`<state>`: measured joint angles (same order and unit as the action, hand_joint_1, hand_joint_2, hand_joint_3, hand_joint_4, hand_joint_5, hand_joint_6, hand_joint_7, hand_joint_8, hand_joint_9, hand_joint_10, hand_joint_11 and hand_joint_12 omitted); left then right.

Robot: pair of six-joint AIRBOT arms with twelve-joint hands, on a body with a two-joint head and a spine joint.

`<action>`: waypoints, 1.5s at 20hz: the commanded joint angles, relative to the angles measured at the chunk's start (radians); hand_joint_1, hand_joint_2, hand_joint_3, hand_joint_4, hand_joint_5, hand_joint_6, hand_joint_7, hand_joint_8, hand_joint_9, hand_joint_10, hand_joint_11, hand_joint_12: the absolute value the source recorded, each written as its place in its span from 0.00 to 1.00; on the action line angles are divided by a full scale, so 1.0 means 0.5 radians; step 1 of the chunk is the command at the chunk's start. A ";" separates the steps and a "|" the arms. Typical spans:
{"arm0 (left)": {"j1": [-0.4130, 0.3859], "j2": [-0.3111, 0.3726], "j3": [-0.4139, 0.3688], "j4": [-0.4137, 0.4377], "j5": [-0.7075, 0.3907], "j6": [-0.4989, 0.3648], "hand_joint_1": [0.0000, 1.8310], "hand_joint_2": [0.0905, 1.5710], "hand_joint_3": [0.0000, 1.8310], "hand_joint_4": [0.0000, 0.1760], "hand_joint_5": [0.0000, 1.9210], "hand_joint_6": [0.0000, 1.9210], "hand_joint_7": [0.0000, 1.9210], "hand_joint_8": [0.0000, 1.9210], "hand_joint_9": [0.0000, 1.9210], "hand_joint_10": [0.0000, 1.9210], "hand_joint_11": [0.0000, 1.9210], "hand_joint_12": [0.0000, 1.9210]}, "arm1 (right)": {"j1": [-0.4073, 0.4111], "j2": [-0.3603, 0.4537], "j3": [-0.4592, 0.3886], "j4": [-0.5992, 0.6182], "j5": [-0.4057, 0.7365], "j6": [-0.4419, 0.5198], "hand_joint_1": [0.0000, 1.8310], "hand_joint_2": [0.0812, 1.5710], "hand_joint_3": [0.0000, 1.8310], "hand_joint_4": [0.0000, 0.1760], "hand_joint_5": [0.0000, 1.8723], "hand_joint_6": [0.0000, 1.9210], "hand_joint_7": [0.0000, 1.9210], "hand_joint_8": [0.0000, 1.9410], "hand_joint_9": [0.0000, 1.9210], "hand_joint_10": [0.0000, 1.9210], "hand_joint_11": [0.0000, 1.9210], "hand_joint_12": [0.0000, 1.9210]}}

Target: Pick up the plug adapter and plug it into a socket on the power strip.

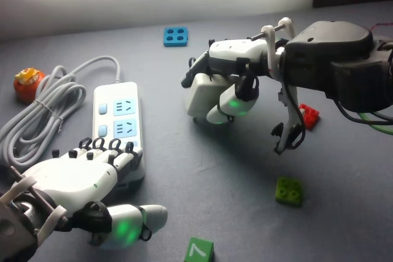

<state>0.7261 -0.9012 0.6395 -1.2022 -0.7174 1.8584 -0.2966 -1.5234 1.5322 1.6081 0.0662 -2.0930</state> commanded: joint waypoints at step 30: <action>-0.035 -0.003 -0.012 0.034 0.017 -0.001 0.00 0.78 0.00 0.00 0.02 0.00 0.04 0.00 0.04 0.00 0.00 0.10 | 0.387 0.149 -0.347 0.003 0.298 -1.336 0.76 0.67 0.00 0.00 0.50 0.44 0.59 0.40 0.53 0.56 0.39 0.61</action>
<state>0.7143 -0.9009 0.6376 -1.2129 -0.7124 1.8618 -0.1165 -1.4548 1.3582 1.6310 0.2054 -2.7533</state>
